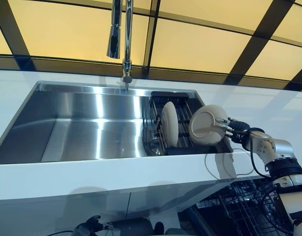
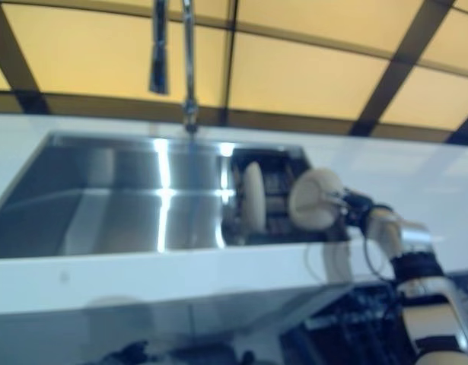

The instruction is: Take plates into dishwasher

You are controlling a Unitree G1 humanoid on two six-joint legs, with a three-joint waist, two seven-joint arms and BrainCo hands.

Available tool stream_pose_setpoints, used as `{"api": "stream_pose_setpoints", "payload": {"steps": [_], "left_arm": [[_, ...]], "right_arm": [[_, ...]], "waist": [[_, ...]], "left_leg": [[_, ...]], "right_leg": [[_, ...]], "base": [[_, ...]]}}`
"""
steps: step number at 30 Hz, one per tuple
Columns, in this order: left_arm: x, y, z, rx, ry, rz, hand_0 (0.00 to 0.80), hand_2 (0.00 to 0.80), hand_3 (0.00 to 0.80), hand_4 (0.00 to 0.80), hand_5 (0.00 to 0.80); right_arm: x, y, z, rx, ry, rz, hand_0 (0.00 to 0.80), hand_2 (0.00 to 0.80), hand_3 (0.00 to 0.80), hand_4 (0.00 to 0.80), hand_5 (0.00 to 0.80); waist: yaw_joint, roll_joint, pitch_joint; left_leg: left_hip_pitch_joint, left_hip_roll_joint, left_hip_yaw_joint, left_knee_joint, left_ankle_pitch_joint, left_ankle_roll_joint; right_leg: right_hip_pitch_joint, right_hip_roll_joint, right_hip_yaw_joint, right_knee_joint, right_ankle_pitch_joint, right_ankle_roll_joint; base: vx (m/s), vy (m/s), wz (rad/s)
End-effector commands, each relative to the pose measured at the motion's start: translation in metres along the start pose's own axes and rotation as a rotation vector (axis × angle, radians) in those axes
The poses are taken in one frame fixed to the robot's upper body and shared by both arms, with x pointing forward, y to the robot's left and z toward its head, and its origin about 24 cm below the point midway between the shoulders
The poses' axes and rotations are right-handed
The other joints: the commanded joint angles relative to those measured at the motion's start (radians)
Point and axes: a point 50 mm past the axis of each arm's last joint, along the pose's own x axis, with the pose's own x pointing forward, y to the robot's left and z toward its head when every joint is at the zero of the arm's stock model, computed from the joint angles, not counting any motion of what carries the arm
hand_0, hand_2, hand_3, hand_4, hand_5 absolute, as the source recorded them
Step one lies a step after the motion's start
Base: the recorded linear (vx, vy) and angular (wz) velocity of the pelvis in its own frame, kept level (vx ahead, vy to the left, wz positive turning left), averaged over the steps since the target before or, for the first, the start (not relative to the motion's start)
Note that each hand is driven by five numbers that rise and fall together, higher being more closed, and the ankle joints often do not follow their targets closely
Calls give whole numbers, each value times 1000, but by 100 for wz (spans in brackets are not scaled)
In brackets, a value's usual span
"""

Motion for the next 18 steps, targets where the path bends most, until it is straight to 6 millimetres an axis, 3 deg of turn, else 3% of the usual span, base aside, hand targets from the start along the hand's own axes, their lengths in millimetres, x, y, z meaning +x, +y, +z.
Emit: {"api": "stream_pose_setpoints", "payload": {"steps": [1,3,5,6,7,11,18], "left_arm": [[2,7,20,47,-55,10,0,0,0,0,0],[2,7,19,47,-56,11,0,0,0,0,0],[2,7,19,47,-56,11,0,0,0,0,0],[2,7,19,47,-55,11,0,0,0,0,0],[2,7,19,46,-56,11,0,0,0,0,0],[2,6,19,47,-56,11,0,0,0,0,0],[2,6,18,51,-56,9,0,0,0,0,0]], "right_arm": [[1,19,37,-29,-95,38,311,311,311,311,311],[1,20,36,-34,-96,41,474,474,474,474,474],[1,20,36,-36,-96,45,574,574,574,574,574],[1,21,36,-37,-97,45,584,584,584,584,584],[1,20,35,-40,-97,45,653,653,653,653,653],[1,21,36,-40,-101,47,800,800,800,800,800],[1,21,37,-36,-111,50,800,800,800,800,800]], "waist": [[29,38,7],[29,38,8],[29,39,7],[29,39,7],[29,39,7],[30,39,8],[30,40,8]], "left_leg": [[-3,-44,16,14,-55,43],[-4,-44,16,14,-54,43],[-3,-44,16,13,-54,43],[-3,-44,16,13,-54,43],[-3,-45,16,13,-54,43],[-3,-44,17,13,-54,43],[-3,-45,16,14,-55,43]], "right_leg": [[-119,-10,6,106,81,27],[-118,-10,7,106,82,27],[-119,-10,6,106,82,27],[-119,-10,6,106,81,27],[-118,-10,6,105,81,26],[-117,-11,4,104,81,26],[-118,-12,4,105,81,26]], "base": [[0,0,0],[0,0,0],[0,0,0],[0,0,0],[0,0,0],[0,0,0],[0,0,0]]}}
